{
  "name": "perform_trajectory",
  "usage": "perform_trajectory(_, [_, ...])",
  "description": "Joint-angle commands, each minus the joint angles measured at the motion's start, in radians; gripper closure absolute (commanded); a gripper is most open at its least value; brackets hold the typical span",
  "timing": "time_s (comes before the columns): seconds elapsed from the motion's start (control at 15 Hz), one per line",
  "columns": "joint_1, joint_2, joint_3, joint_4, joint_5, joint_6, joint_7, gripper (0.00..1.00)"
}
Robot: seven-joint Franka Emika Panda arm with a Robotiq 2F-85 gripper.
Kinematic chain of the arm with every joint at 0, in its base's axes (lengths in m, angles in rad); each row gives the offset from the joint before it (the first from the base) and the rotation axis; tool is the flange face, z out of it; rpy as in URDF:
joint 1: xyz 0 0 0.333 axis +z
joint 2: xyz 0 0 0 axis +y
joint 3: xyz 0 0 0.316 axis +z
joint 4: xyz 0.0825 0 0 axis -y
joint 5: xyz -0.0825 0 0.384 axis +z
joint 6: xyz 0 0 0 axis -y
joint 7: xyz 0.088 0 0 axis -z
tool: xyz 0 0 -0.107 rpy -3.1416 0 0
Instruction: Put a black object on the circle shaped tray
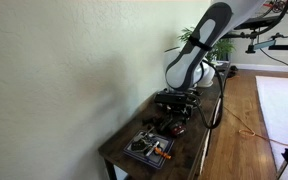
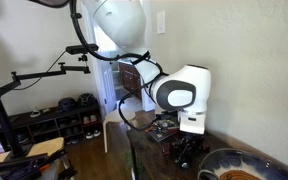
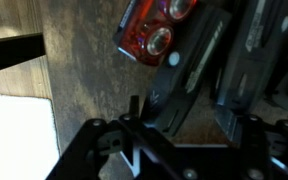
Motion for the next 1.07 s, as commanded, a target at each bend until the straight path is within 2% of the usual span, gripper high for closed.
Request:
perform_trajectory(0.0, [-0.003, -0.019, 0.008, -0.005, 0.042, -0.003, 0.005, 0.54])
perform_trajectory(0.27, [-0.021, -0.03, 0.011, -0.024, 0.084, 0.009, -0.004, 0.79])
perform_trajectory(0.33, [-0.023, -0.034, 0.011, -0.028, 0.094, 0.012, -0.006, 0.81])
perform_trajectory(0.6, [-0.007, -0.079, 0.006, -0.059, 0.087, 0.028, -0.012, 0.81])
perform_trajectory(1.0, [0.026, -0.211, -0.011, -0.133, 0.054, 0.07, -0.003, 0.81])
